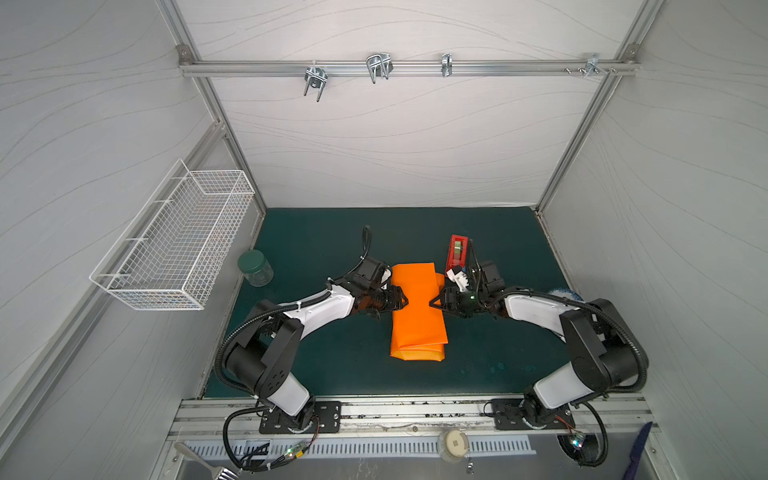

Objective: Wrap the gift box in paper
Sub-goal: 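Hold the wrapped paper pinched against the box with both grippers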

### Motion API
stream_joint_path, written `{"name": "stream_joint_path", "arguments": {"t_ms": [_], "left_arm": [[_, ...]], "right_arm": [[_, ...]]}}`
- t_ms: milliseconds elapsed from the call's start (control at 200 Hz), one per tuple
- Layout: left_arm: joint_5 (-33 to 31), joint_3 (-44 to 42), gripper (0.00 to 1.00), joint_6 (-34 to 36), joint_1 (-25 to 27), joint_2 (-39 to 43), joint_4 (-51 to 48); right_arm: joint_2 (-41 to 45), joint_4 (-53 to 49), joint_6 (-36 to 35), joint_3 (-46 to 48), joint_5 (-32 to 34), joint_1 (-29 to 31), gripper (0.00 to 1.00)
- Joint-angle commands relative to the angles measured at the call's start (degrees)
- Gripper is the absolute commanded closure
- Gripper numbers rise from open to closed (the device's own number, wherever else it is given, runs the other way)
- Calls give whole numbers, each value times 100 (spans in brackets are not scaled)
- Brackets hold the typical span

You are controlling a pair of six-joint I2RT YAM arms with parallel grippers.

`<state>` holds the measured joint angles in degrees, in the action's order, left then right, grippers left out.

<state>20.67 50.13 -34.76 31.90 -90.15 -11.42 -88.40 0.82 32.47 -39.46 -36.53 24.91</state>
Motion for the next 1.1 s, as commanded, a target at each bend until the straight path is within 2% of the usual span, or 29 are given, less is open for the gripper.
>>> {"name": "stream_joint_path", "arguments": {"t_ms": [0, 410, 760, 930, 1095], "left_arm": [[59, 92, 36, -4, 22, -187, -458], [135, 326, 32, 14, -7, -322, -570], [726, 310, 24, -387, -243, -224, -106], [652, 534, 23, -302, -332, -329, -308], [390, 773, 28, -130, -336, -541, -610]], "right_arm": [[7, -390, -184, 259, 164, 34, 44], [277, -504, -227, 384, 111, 85, 44], [236, -443, -232, 562, 190, 163, 45], [193, -424, -221, 554, 199, 199, 45], [187, -425, -237, 541, 203, 208, 45]]}}
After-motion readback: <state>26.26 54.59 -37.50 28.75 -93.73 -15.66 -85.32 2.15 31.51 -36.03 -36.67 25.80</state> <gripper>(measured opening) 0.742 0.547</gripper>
